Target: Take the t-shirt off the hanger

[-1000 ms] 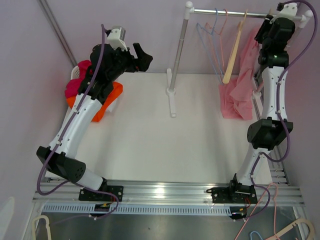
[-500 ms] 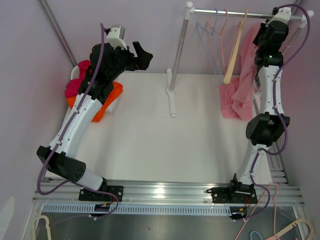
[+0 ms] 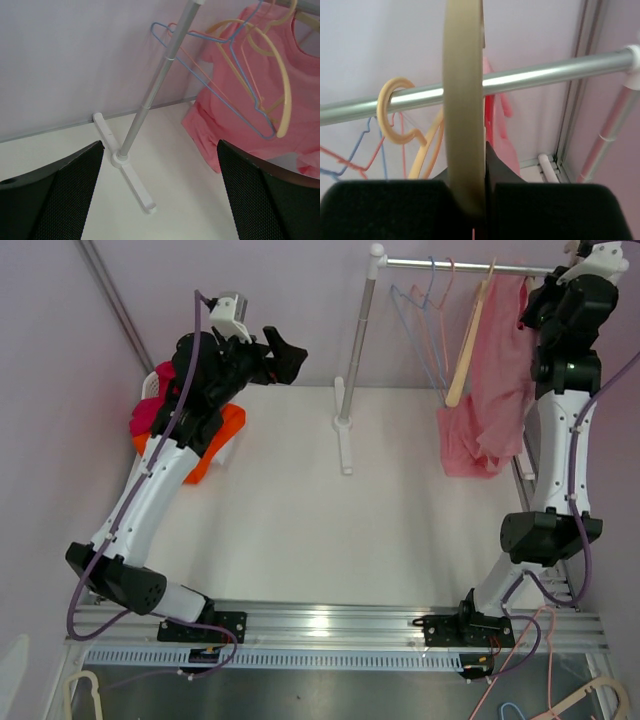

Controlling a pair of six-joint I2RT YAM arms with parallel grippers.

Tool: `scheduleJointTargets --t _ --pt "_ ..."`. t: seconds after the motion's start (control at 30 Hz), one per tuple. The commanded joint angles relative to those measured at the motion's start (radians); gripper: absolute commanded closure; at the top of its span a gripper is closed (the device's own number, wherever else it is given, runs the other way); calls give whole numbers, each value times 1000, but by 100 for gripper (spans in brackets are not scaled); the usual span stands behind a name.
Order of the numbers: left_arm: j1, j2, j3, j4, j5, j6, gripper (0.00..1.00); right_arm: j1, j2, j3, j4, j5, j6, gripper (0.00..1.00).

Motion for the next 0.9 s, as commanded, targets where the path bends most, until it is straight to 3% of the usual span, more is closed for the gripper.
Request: scheduleJointTargets --t 0.0,0.13,0.3,0.4,0.57,0.87 --pt "-44 -77 -11 67 74 38 1 1 -125 11 -56 70 85 100" --pt "-168 -175 -126 120 105 106 0 21 -241 -113 -286 274 249 100" --pt "-480 -268 -331 188 27 218 0 58 -564 -537 -248 366 428 100" --pt "-622 -304 -416 277 12 258 1 83 -682 -672 -228 385 479 100" --pt "-754 -284 -536 453 32 259 1 103 -769 -709 -268 359 515 100" --pt "-915 -108 -452 552 39 296 0 127 -769 -758 -277 338 528 100"
